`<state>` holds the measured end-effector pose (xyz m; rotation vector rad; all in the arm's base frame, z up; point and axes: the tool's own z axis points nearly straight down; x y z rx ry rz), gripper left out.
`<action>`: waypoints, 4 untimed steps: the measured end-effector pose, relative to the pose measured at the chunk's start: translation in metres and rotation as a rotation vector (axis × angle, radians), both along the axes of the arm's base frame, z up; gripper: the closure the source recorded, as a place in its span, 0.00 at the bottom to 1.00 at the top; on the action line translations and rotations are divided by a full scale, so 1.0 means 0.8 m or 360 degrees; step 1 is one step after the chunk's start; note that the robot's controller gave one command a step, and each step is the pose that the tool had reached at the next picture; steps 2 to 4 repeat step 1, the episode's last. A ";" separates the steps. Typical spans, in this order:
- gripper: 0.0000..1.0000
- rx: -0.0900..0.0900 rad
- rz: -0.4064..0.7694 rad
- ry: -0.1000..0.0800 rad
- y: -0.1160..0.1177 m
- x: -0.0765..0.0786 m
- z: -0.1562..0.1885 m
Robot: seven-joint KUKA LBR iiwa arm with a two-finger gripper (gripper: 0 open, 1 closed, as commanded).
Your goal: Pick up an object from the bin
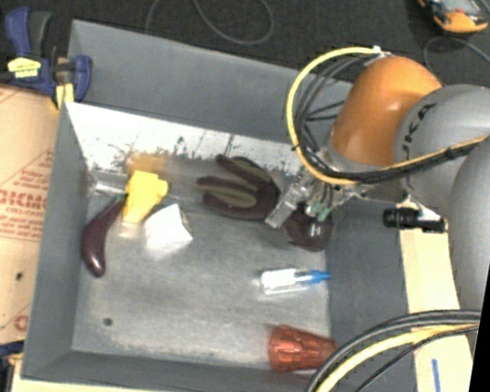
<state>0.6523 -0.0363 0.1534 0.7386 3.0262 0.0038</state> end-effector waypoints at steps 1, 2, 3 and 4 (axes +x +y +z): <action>1.00 0.0000 0.0001 -0.0006 0.000 0.001 0.013; 1.00 0.0000 0.0001 -0.0006 0.000 0.001 0.013; 1.00 0.0000 0.0001 -0.0006 0.000 0.001 0.013; 1.00 0.0000 0.0001 -0.0006 0.000 0.001 0.013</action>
Offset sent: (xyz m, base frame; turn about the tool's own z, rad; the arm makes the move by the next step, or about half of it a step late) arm 0.0000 -0.0002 0.0141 0.0000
